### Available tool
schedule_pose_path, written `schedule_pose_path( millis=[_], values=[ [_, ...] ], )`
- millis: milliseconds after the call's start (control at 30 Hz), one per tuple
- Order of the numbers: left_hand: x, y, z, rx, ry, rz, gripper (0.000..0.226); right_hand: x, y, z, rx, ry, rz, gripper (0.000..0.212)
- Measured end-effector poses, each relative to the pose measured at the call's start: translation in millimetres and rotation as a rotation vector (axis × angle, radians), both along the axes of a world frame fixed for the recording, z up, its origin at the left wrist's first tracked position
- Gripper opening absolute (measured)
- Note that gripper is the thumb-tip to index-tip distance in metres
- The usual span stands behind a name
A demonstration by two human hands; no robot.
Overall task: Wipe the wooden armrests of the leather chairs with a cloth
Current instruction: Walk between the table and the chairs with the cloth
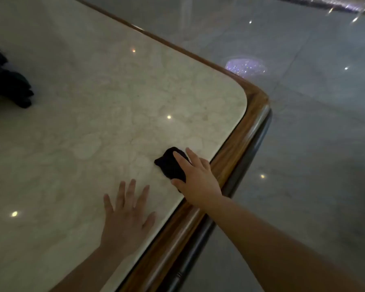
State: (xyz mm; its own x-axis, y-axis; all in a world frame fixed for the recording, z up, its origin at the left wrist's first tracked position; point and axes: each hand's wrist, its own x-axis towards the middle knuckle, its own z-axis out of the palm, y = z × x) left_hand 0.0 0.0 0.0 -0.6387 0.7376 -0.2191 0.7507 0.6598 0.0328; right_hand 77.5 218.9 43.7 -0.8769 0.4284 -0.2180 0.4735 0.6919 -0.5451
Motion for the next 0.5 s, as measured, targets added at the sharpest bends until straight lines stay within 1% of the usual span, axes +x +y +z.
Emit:
schedule_pose_path(
  millis=[67, 200, 300, 400, 500],
  values=[
    [-7.2, 0.4, -13.3, -0.055, -0.037, 0.024, 0.073, -18.1, 3.5, -11.4, 0.058, -0.060, 0.028, 0.075],
    [-13.3, -5.7, -40.2, -0.094, -0.023, -0.036, 0.076, -39.6, 10.4, -36.6, 0.159, -0.200, 0.122, 0.079],
    [-15.4, -5.6, -42.0, -0.078, -0.015, -0.047, 0.077, -43.8, 14.1, -47.8, 0.244, -0.228, 0.148, 0.066],
    [-14.5, -2.9, -37.7, -0.087, -0.055, -0.036, 0.077, -51.5, 13.2, -47.4, 0.204, -0.190, 0.115, 0.053],
    [-14.9, 0.5, -30.8, -0.085, -0.076, -0.024, 0.077, -57.6, 13.2, -39.1, 0.157, -0.175, 0.091, 0.045]
  ],
)
